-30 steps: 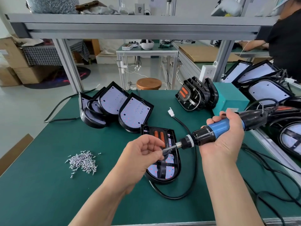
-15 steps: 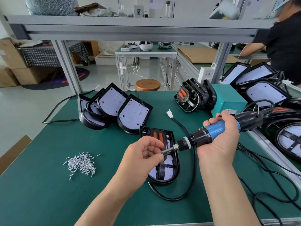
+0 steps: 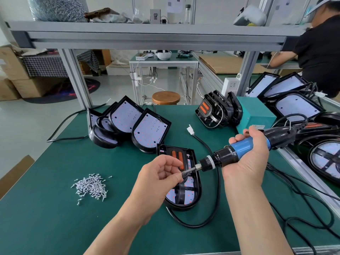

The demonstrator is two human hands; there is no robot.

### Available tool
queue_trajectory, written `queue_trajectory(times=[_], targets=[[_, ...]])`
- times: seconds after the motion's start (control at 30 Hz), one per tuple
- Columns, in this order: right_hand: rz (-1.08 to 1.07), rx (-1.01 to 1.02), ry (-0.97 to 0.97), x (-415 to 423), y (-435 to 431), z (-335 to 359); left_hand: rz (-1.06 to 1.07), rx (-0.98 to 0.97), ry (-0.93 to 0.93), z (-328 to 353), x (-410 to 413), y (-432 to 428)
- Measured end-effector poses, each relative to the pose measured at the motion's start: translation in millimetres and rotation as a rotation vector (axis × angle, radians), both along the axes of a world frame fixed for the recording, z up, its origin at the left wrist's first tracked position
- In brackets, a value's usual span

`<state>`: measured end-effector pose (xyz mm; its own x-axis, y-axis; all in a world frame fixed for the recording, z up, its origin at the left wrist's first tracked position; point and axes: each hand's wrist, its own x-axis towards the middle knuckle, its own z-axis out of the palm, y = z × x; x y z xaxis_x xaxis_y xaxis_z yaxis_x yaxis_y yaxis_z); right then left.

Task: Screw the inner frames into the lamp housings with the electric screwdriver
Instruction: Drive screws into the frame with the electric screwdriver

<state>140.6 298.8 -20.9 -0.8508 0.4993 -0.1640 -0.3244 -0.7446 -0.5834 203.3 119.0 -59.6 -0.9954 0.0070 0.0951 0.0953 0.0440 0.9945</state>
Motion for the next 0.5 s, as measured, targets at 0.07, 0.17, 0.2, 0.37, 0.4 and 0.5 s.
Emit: queue_trajectory(times=[0.07,0.17,0.2,0.37,0.4,0.5], targets=[[-0.01,0.007,-0.001,0.3,-0.6,-0.3,0.025,-0.05,0.022,-1.4,-0.1,1.0],[-0.025,0.03,-0.021,0.8,-1.4,-2.0,0.093,-0.23,0.145,-5.7,3.8,4.5],[-0.028,0.034,-0.04,0.8,-1.3,-2.7,0.123,-0.292,0.218,-7.3,6.1,6.4],[-0.029,0.005,-0.12,0.9,0.9,-10.4,0.249,-0.503,0.543,-16.0,13.1,15.1],[-0.03,0.0,-0.127,1.1,2.0,-12.1,0.251,-0.508,0.56,-17.3,12.8,15.6],[-0.034,-0.005,-0.13,0.2,5.1,-15.7,0.241,-0.535,0.556,-21.6,10.6,15.0]])
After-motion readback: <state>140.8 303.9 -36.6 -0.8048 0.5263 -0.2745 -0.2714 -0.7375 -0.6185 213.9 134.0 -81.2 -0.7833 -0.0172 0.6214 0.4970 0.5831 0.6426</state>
